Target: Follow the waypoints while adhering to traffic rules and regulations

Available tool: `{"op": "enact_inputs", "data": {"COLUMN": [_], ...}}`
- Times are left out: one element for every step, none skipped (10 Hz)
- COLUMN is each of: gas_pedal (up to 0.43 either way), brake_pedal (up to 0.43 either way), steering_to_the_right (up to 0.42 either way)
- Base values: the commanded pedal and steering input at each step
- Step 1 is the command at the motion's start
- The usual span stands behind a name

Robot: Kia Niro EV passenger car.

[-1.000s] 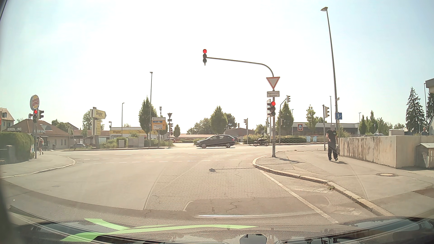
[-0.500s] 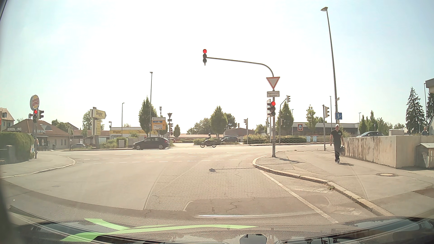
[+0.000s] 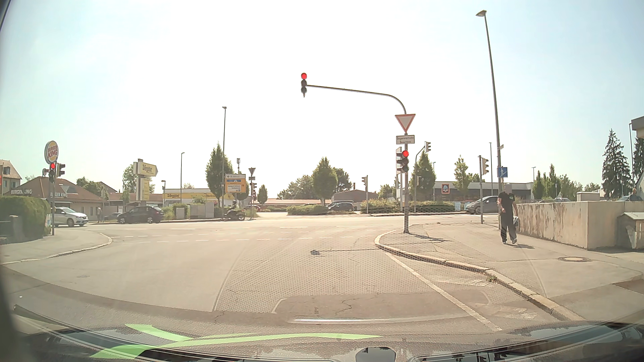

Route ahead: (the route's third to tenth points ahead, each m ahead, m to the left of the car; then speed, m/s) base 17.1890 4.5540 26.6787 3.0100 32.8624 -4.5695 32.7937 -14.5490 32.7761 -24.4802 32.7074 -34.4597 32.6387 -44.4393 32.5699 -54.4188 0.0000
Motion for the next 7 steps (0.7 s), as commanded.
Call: {"op": "enact_inputs", "data": {"gas_pedal": [0.000,0.000,0.000,0.000,0.000,0.000,0.000], "brake_pedal": [0.311,0.311,0.311,0.311,0.311,0.311,0.311], "steering_to_the_right": [-0.019,-0.019,-0.019,-0.019,-0.019,-0.019,-0.019]}}
